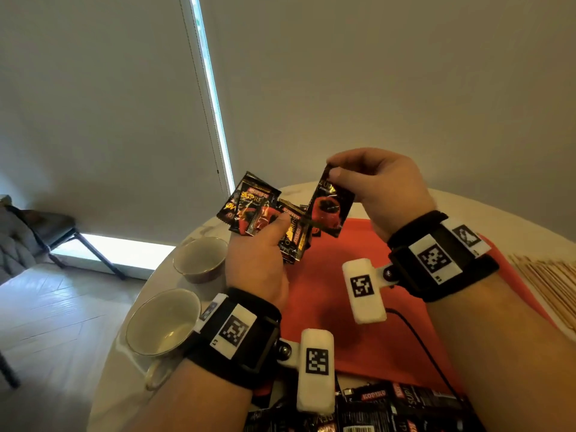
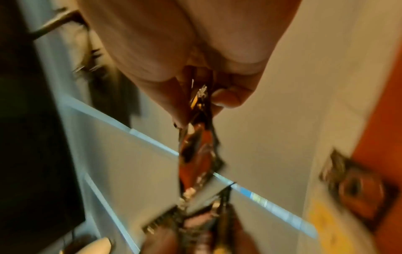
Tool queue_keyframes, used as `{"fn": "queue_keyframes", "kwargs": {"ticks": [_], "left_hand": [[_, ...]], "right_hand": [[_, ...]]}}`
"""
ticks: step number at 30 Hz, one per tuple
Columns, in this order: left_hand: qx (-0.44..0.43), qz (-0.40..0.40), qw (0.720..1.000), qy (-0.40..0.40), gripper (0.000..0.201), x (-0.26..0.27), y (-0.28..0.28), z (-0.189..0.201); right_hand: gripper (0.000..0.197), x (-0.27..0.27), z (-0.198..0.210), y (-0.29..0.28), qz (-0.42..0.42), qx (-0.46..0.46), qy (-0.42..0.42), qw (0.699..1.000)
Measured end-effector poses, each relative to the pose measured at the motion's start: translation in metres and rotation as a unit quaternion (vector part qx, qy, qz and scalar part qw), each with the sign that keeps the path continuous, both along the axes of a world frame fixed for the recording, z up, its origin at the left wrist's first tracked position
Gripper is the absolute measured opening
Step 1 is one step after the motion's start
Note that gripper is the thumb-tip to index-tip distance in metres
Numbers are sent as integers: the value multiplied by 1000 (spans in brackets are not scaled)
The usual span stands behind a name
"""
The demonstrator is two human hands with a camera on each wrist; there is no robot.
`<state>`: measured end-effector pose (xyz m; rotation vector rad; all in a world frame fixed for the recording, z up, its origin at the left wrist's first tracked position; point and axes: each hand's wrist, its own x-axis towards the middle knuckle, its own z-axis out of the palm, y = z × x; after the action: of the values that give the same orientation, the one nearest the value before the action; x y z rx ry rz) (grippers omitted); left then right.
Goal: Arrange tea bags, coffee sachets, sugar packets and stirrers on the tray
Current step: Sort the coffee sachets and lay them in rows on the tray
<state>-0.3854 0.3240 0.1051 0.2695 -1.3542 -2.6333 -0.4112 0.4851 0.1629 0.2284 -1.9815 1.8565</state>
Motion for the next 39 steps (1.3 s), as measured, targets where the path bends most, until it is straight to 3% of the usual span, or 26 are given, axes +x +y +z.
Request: {"fn": "queue_keyframes", "kwargs": {"ticks": [2,5,10,13,17,20,21,24,27,29,31,33,36,39], "left_hand": [[-37,13,999,11,26,1,3,-4],[-90,30,995,16,48,1,4,-7],[-75,-9,996,50,42,2,4,-5],[-99,-45,990,90,29,4,5,-7],[-123,-89,980,129,41,5,2,-4],[-104,-85,983,128,41,5,1,-3],[-98,-77,984,126,38,5,1,-2],[-77,-33,992,98,33,2,-3,-1],[-73,7,993,94,34,0,-5,0],[-87,28,992,84,35,-2,-5,-2],[-123,55,989,68,43,-5,-7,-5],[-137,70,986,66,39,-8,-10,-5],[-140,72,985,70,30,-7,-13,-4],[-149,81,983,65,40,-8,-14,-7]], "right_hand": [[17,2,1,-1,-4,71,28,997],[21,7,9,1,53,32,36,997],[20,6,9,3,71,17,13,997],[22,7,8,4,98,-45,-35,994],[29,8,12,6,166,-168,-112,965],[18,5,9,0,133,-221,-151,954],[15,4,9,-1,113,-211,-157,958],[38,4,8,-1,118,-133,-204,963],[17,10,3,-7,158,-17,-212,964],[13,9,2,-10,138,-15,-198,970],[14,0,1,-6,100,-80,-191,973],[13,-16,-1,0,43,-131,-193,972],[14,-42,-20,4,-5,-93,-255,963],[6,-59,-45,3,-28,-10,-342,939]]}}
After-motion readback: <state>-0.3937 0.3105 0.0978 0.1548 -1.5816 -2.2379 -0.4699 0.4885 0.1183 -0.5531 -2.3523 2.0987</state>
